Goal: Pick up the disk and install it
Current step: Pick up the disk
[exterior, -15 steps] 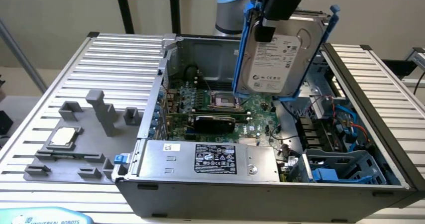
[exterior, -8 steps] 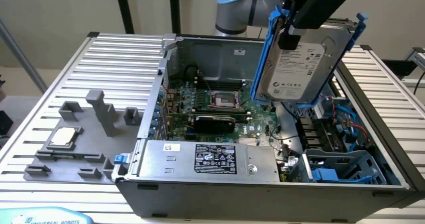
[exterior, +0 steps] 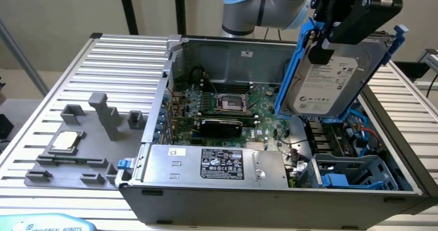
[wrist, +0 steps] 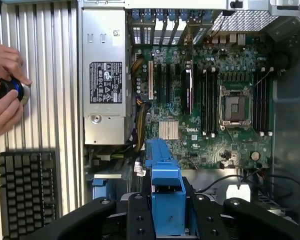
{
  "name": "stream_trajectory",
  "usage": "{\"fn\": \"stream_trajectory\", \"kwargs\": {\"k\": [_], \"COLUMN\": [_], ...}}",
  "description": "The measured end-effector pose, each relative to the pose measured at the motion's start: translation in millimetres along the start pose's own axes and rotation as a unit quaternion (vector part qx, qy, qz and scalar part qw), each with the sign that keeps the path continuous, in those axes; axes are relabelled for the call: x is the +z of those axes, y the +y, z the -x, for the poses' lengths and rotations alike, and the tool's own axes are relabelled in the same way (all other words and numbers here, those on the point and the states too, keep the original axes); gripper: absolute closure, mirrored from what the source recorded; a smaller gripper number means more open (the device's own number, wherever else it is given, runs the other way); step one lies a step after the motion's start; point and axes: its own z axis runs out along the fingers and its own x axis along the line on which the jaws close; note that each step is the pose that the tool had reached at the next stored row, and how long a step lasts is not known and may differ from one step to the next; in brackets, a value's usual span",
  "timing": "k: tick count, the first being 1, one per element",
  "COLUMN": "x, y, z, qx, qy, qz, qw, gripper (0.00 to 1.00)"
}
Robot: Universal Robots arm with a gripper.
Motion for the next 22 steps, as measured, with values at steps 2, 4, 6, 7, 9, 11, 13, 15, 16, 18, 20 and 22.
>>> {"fn": "stream_trajectory", "kwargs": {"k": [2,4,6,7,9,11,13,15,16,18,20,22], "x": [0.1,0.3,0.4,0.4,0.5,0.4,0.7,1.1,1.4,1.9,2.5,3.1], "y": [-3.3,-6.3,-9.5,-11.0,-14.0,-17.6,-23.0,-30.6,-35.1,-44.0,-52.9,-61.7], "z": [-7.6,-15.3,-23.5,-27.4,-35.2,-42.2,-47.3,-50.2,-50.7,-51.0,-50.9,-50.7], "qx": [0.0,0.0,0.0,0.0,0.0,0.0,0.0,0.0,0.0,0.0,0.0,0.0], "qy": [0.0001,0.0001,0.0001,0.0001,0.0001,0.0001,0.0001,0.0,0.0,-0.0001,-0.0001,-0.0001], "qz": [0.0,0.0,0.0,0.0,0.0,0.0,0.0,0.0,0.0,0.0,0.0,0.0], "qw": [1.0,1.0,1.0,1.0,1.0,1.0,1.0,1.0,1.0,1.0,1.0,1.0], "gripper": [0.67,0.67,0.67,0.67,0.67,0.67,0.67,0.67,0.67,0.67,0.67,0.67]}}
